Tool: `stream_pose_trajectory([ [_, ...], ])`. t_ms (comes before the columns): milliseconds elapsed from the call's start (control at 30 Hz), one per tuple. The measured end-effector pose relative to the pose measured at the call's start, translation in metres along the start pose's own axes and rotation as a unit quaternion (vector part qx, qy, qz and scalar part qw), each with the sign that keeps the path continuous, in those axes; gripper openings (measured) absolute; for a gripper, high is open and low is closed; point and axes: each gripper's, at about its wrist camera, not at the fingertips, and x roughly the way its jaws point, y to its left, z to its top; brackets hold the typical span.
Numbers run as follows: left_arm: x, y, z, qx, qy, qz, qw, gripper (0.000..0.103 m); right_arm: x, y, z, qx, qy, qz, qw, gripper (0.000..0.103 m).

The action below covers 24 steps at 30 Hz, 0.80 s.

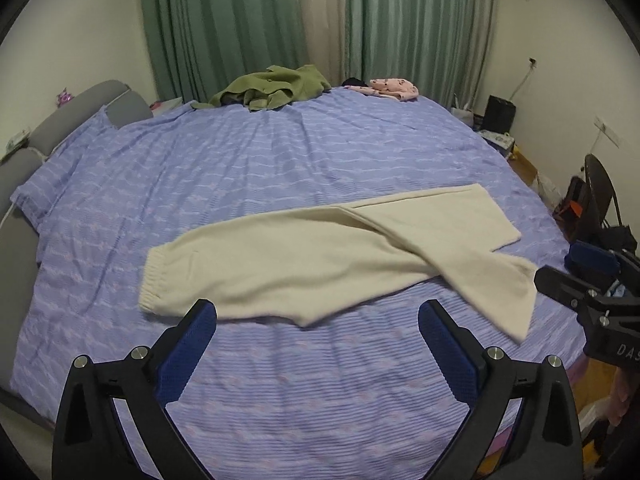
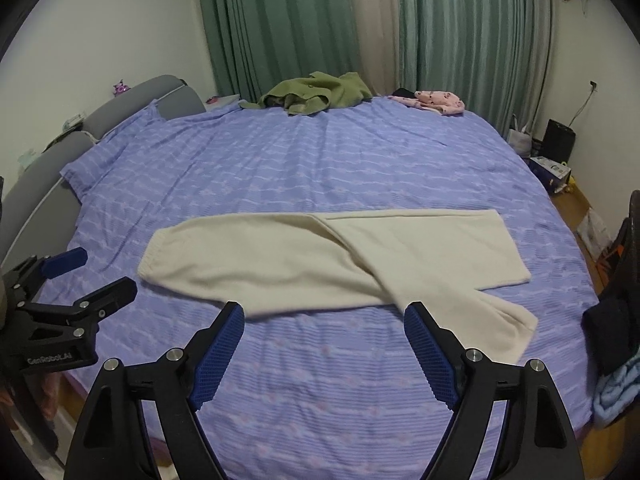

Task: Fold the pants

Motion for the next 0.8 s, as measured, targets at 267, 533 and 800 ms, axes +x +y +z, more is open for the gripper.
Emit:
stream_pose_trajectory([
  [267,0.026,-0.101,-0.023,-0.044,0.028,0.054,0.9972,0.103,0.016,-0.094,-0.021,-0.067,0.039,0.024,0.997,0.083],
  [533,0.084,-0.165,-0.052,-0.065,0.090,0.064,0.9917,0.103,0.067,-0.161,-0.057,-0.102,0.115,0.033,0.988,0.083],
  [800,0.150,-0.184,-0.072,-0.061,0.140,0.062,0.9863,0.103,0.144,-0.197,-0.095,-0.098,0.184,0.013,0.978,0.073],
])
